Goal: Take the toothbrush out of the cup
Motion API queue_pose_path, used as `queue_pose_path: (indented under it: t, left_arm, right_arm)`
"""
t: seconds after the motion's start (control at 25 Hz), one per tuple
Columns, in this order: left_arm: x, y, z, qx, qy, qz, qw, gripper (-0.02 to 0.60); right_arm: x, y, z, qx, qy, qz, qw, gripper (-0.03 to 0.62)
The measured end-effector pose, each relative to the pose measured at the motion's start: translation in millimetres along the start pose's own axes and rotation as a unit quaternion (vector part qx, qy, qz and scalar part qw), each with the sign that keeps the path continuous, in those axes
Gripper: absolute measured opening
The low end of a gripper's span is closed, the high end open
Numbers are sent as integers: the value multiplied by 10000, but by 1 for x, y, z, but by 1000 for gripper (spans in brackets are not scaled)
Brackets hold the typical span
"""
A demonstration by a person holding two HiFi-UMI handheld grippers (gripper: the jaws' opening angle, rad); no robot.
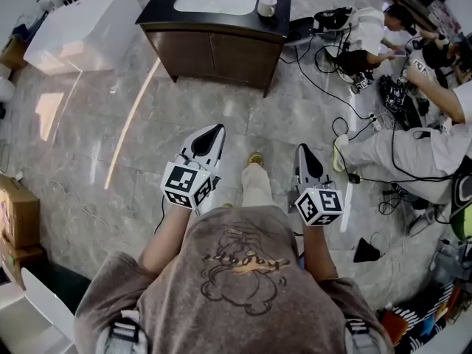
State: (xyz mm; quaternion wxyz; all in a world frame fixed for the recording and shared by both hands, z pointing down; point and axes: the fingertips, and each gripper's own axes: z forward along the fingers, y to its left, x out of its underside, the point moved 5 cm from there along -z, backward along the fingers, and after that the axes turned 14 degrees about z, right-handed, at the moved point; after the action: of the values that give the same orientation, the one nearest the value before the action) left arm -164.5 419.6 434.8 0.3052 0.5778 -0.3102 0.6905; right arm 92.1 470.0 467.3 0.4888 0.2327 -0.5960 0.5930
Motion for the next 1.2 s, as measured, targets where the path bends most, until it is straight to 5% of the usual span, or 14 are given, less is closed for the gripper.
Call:
queue_pose_path:
  t: [0.56, 1.2]
  left_arm:
    - [-33, 69, 118, -237, 26, -4, 9997, 20]
    - [-43, 99, 220, -725, -38, -25, 9974, 20]
  right_arm:
    - [-66, -35, 131, -289, 158, 11, 9995, 3]
    - [-113, -93, 234, -795, 418, -129, 9959, 3]
